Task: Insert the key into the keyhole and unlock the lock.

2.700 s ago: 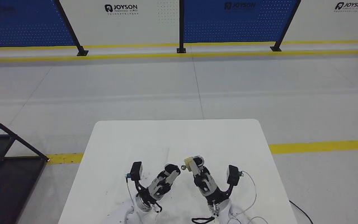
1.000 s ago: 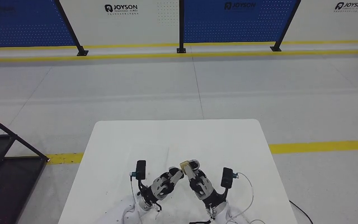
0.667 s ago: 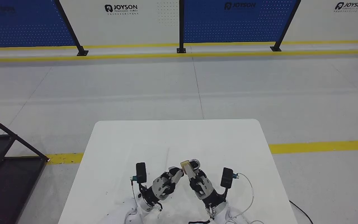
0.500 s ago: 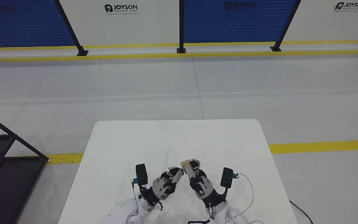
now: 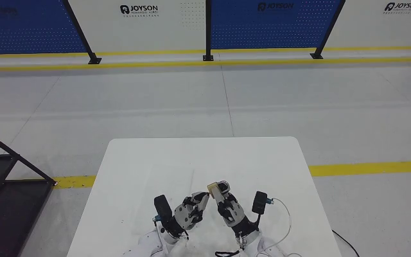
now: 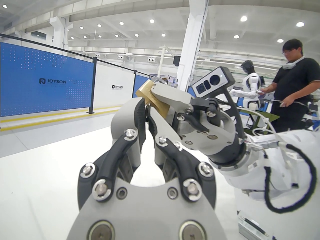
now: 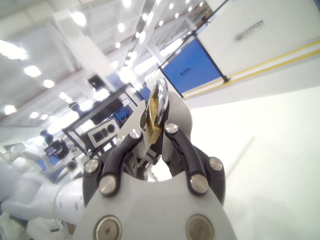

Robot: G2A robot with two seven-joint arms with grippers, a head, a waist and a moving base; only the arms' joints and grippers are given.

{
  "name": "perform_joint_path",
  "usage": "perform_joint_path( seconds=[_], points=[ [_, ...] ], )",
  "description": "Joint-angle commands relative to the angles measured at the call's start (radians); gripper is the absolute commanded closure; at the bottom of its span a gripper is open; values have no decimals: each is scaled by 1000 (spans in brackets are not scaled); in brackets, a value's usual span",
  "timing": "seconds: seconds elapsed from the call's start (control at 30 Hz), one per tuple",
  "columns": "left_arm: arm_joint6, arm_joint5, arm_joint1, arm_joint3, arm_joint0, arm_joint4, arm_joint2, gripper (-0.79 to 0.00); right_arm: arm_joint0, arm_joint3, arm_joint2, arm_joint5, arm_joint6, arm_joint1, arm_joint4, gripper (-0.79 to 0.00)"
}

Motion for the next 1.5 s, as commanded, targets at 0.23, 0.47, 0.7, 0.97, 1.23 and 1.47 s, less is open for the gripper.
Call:
perform_joint_path(
  seconds=[0.23, 0.47, 0.7, 0.97, 1.23, 1.47],
  points=[
    [30, 92, -6, 11, -1, 69, 0, 0, 3, 0, -4, 23, 3, -1, 4, 0],
    [42, 226, -14, 22, -2, 143, 3, 0, 5, -1, -6, 29, 8, -1, 9, 0],
    [63, 369, -26, 43, -11, 218, 13, 0, 6, -1, -6, 33, 10, -1, 18, 0],
    [98, 346, -38, 56, -15, 170, 22, -785, 7, -2, -3, 38, 12, 0, 22, 0],
    [15, 90, -6, -19, 41, 73, -50, -785, 37, 25, 2, 69, 47, -4, 64, 0],
    [-105, -29, 80, -222, 274, 57, -344, -785, 151, 73, -91, 199, 310, -24, 56, 0]
  ],
)
